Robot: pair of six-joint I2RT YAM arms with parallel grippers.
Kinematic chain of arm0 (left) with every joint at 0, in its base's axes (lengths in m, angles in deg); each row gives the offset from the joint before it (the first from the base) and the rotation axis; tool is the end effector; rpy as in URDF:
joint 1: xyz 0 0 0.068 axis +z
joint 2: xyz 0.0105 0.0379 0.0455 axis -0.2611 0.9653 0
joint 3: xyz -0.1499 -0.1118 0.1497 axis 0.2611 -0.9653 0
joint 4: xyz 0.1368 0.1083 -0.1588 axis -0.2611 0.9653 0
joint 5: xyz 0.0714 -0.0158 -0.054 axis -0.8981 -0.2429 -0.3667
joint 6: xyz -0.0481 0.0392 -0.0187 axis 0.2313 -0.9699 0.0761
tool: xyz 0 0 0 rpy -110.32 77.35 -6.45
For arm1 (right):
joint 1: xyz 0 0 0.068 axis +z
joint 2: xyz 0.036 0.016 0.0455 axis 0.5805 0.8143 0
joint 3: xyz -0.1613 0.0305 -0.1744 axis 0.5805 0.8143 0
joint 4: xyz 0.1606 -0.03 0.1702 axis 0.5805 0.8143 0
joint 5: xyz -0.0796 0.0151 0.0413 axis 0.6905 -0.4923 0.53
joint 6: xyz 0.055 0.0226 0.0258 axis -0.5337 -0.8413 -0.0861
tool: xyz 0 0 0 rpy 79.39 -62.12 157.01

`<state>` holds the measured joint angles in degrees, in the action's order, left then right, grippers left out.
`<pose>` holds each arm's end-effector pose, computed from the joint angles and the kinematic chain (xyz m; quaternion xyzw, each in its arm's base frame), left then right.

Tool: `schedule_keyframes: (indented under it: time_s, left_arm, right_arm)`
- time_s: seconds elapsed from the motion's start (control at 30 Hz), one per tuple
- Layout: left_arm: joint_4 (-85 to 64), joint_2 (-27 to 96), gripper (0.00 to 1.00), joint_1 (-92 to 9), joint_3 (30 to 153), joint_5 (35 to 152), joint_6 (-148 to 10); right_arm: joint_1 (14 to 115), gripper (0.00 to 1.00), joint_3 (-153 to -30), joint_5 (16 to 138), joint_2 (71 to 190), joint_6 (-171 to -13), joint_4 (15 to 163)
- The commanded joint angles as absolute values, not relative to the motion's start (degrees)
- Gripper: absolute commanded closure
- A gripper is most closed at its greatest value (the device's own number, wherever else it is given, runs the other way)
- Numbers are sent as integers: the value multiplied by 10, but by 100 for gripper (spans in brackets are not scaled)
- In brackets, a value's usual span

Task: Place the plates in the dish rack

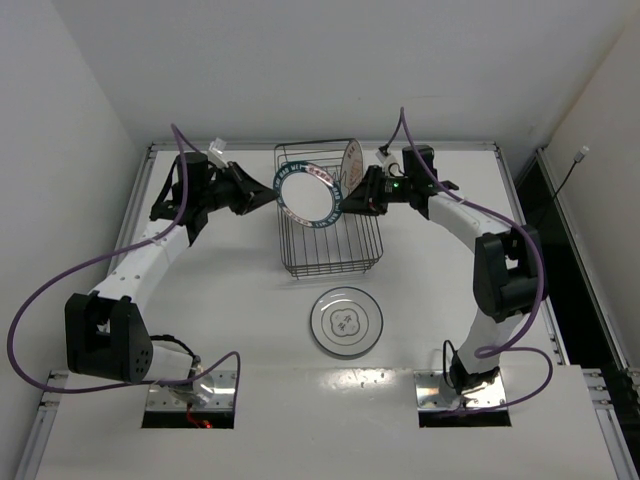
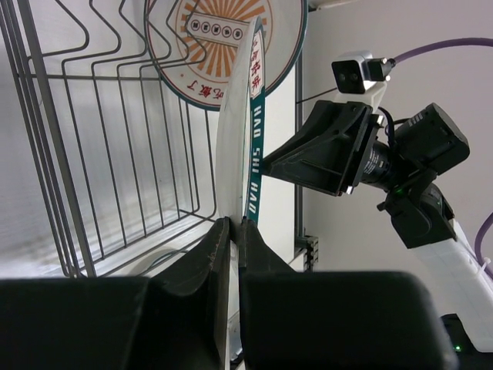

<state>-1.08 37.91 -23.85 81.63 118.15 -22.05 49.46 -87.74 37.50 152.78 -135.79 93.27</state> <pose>0.2994 -0.0736 0.2876 -0.1961 0.7939 -0.4868 0.3070 0.3572 0.1269 0.2099 0.0865 0.8341 0.5201 0.1624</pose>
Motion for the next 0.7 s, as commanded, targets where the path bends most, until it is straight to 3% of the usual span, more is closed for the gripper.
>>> schedule_keyframes:
  time_s: [0.0,0.53,0.67]
  left_arm:
    - [-39,364,100,-252,849,1214,-214]
    - [-27,364,100,-252,854,1209,-219]
    - [-27,364,100,-252,854,1209,-219]
  right_arm:
    - [502,79,-876,352,1530,-1342,927]
    - [497,79,-881,347,1530,-1325,939]
    - [497,92,-876,335,1536,-1346,907]
